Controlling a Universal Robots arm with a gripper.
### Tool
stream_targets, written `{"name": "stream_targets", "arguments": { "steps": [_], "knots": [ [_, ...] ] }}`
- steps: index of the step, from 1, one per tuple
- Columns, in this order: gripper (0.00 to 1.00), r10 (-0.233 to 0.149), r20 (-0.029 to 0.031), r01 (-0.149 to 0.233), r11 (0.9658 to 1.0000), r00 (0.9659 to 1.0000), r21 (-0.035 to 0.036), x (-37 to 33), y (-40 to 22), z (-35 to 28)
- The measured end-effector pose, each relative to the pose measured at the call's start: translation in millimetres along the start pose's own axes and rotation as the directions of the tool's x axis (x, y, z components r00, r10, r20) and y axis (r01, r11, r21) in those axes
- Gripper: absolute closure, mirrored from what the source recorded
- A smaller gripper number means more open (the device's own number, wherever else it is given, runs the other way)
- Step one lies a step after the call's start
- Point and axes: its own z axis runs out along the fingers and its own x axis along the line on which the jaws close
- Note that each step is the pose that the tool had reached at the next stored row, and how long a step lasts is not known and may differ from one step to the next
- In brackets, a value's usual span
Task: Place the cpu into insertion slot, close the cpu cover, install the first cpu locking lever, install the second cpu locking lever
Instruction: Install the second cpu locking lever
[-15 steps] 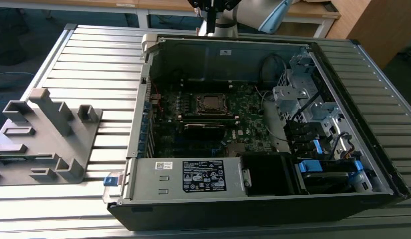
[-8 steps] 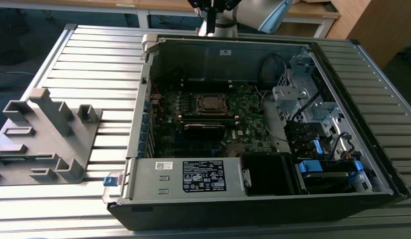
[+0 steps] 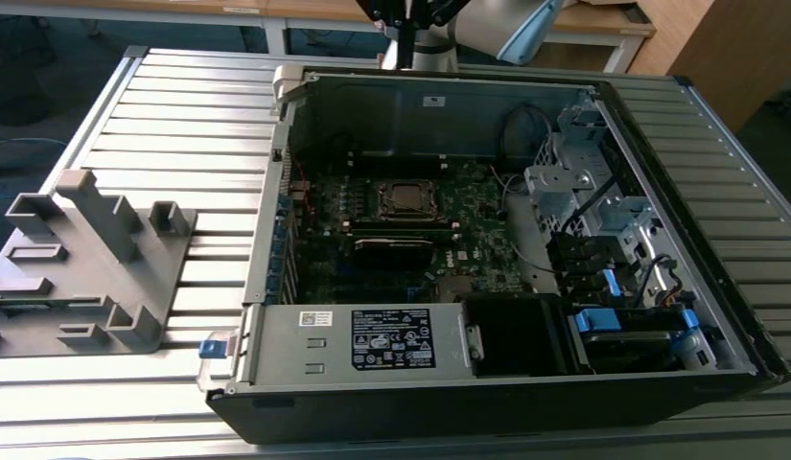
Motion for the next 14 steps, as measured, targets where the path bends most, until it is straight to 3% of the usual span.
{"name": "stream_targets", "arguments": {
  "steps": [8,14],
  "knots": [
    [0.90,0.000,-0.0001,0.000,1.0000,1.0000,0.0002,0.4,-0.2,10.2],
    [0.90,0.000,-0.0001,0.000,1.0000,1.0000,0.0001,0.4,-0.2,11.9]
  ]
}}
